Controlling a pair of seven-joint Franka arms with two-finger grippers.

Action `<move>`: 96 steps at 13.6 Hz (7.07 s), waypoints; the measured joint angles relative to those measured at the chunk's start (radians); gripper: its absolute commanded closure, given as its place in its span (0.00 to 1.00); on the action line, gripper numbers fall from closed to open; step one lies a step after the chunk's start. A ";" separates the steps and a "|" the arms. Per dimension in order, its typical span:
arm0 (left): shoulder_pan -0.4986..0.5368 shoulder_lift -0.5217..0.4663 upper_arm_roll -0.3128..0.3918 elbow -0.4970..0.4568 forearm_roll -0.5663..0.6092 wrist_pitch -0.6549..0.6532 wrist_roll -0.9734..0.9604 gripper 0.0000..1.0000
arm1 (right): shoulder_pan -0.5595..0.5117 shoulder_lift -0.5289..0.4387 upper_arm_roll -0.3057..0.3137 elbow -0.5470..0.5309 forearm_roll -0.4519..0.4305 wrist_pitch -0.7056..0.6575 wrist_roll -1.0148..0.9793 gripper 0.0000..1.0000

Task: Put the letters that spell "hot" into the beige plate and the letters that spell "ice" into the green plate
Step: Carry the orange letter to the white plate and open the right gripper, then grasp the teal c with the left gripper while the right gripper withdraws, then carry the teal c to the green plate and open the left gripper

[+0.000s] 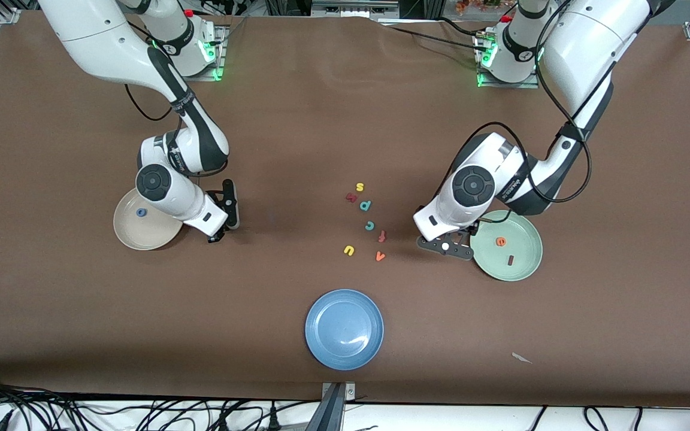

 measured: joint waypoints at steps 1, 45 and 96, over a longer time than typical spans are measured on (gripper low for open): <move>0.001 0.001 0.001 0.001 0.000 0.000 0.000 0.00 | -0.001 -0.003 0.000 0.003 0.000 -0.007 0.022 1.00; -0.355 0.299 0.160 0.380 -0.270 -0.001 -1.128 0.40 | -0.025 -0.126 -0.320 0.441 0.005 -0.806 1.335 0.02; 0.105 0.147 0.140 0.261 -0.270 -0.299 -0.138 0.00 | -0.298 -0.338 -0.036 0.548 -0.055 -0.853 1.561 0.00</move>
